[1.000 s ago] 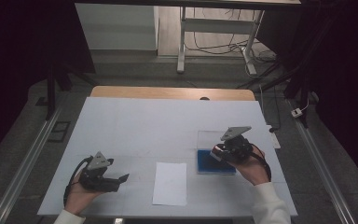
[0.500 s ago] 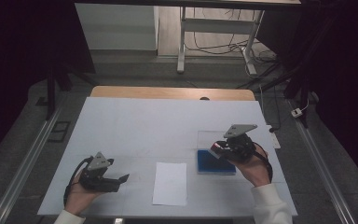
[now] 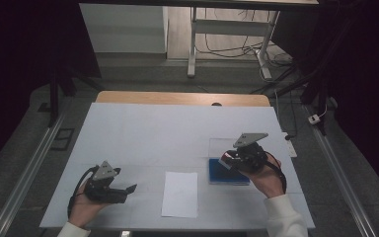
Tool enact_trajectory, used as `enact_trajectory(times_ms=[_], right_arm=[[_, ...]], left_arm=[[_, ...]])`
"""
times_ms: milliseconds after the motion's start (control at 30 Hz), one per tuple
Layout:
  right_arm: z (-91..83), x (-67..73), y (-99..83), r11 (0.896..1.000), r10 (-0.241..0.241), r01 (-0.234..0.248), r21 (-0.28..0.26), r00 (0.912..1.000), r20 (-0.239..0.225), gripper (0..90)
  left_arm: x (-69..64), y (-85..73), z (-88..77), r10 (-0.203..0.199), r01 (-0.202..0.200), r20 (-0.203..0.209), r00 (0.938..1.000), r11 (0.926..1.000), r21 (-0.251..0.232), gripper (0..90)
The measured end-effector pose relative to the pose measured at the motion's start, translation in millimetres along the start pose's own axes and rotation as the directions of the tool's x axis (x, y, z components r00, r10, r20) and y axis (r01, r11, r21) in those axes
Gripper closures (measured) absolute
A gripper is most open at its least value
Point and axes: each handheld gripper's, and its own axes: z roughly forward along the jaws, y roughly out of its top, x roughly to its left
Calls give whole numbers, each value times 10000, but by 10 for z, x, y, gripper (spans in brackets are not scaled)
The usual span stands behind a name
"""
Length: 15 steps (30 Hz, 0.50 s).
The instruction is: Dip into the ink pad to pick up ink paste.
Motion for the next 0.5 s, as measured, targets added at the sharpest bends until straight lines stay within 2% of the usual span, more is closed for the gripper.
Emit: enact_trajectory(times_ms=[300, 500], right_arm=[[125, -28, -58, 9982, 85, -97, 600, 9998, 207, 704], [213, -26, -83, 9956, -20, 6, 936, 9999, 151, 704]], left_arm=[[-2, -1, 6, 43, -43, -16, 10000, 10000, 51, 170], [-6, -2, 12, 54, -54, -5, 10000, 10000, 67, 171]])
